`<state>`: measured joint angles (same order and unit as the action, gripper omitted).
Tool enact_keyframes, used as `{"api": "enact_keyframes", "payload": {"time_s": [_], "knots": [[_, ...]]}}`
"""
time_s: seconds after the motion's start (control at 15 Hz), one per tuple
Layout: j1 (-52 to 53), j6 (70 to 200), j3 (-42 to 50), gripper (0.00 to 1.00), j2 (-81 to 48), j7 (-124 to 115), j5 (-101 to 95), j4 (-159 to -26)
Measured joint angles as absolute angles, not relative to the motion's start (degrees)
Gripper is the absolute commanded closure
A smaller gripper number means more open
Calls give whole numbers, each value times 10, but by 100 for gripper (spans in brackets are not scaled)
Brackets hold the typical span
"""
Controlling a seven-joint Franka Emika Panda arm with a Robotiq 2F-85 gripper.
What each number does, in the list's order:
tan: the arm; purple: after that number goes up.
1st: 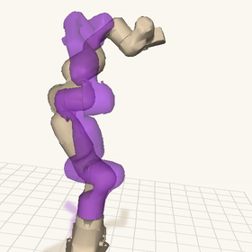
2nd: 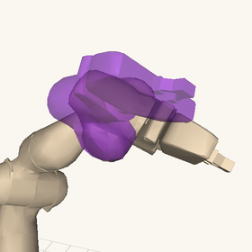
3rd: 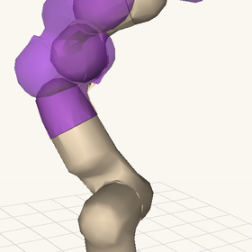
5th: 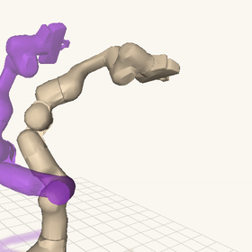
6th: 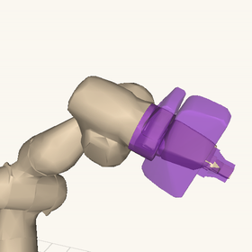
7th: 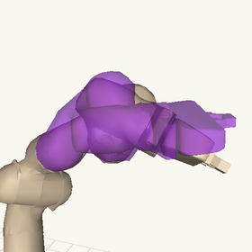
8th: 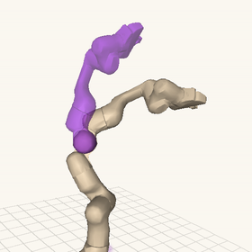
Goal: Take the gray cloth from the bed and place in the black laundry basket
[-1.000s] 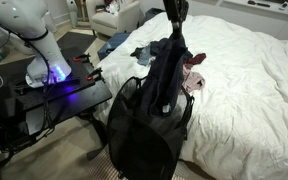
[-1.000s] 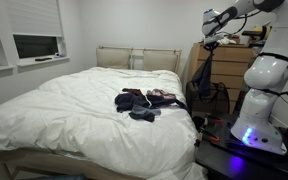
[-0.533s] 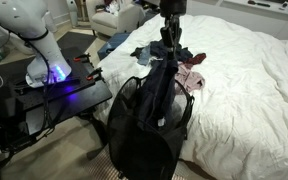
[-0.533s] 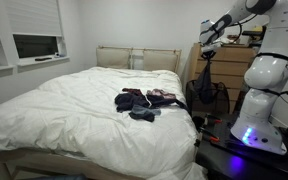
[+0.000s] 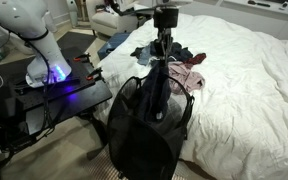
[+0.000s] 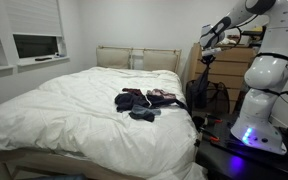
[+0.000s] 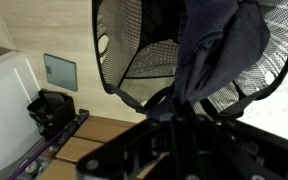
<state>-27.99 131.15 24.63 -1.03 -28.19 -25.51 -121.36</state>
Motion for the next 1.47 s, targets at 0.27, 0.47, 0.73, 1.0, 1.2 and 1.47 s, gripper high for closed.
{"api": "enact_keyframes", "payload": {"time_s": [0.27, 0.47, 0.73, 1.0, 1.2, 1.47], "knots": [[-280, 1311, 256, 65, -11, -259, -244, -1221], [-280, 1311, 259, 42, -11, -248, -243, -1222], [-276, 1313, 259, 14, -10, -229, -243, -1222], [-261, 1332, 254, 0, -5, -193, -242, -1227], [-249, 1356, 244, 0, 4, -166, -234, -1237], [-238, 1368, 237, 0, 21, -147, -211, -1251]]}}
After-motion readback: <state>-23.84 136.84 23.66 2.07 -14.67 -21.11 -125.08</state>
